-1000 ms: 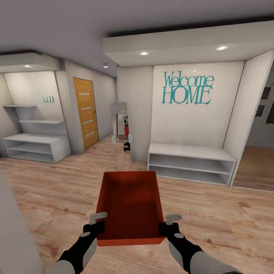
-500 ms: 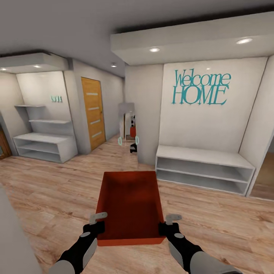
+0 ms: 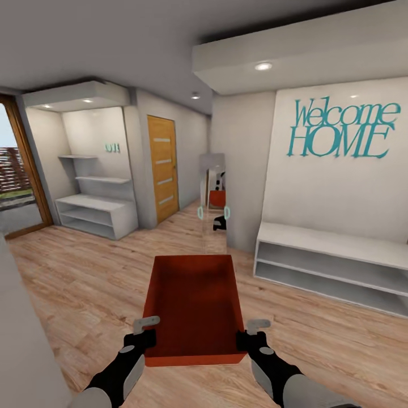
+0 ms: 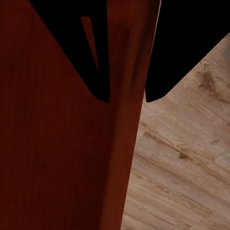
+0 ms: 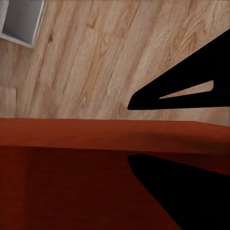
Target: Move the two storage containers from the living room to the garage. In the garage, place one container on the floor and stack the other container on top of it (either order is fine).
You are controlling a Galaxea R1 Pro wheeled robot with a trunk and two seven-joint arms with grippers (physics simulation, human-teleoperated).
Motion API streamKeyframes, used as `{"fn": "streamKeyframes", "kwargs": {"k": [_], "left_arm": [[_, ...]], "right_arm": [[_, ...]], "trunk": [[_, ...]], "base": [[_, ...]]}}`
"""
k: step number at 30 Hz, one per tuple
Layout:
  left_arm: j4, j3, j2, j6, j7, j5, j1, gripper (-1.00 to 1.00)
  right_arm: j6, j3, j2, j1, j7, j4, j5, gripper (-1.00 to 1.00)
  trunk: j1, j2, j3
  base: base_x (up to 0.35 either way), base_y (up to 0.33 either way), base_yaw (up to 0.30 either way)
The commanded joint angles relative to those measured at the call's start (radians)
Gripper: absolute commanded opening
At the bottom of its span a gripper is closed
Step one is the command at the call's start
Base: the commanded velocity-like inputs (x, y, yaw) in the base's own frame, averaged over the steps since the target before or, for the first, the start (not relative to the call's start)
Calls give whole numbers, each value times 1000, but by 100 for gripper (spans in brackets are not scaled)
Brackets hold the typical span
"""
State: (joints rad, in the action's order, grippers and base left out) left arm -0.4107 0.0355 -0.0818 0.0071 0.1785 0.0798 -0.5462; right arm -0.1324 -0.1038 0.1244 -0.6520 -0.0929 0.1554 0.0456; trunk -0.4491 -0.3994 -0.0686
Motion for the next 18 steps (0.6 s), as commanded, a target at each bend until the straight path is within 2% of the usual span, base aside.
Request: {"fn": "streamKeyframes", "kwargs": {"k": [1,18], "left_arm": [[-5,17,20,1,5,-9,-1,-100],[-5,16,20,1,6,-9,-1,-100]], "right_arm": [[-3,7,-9,0,-7,-4,10,-100],[-3,7,-9,-1,-9,-4,10,-100]], "trunk": [[-1,-1,0],[-1,-1,0]], "base": [[321,0,73],[321,0,9]]}}
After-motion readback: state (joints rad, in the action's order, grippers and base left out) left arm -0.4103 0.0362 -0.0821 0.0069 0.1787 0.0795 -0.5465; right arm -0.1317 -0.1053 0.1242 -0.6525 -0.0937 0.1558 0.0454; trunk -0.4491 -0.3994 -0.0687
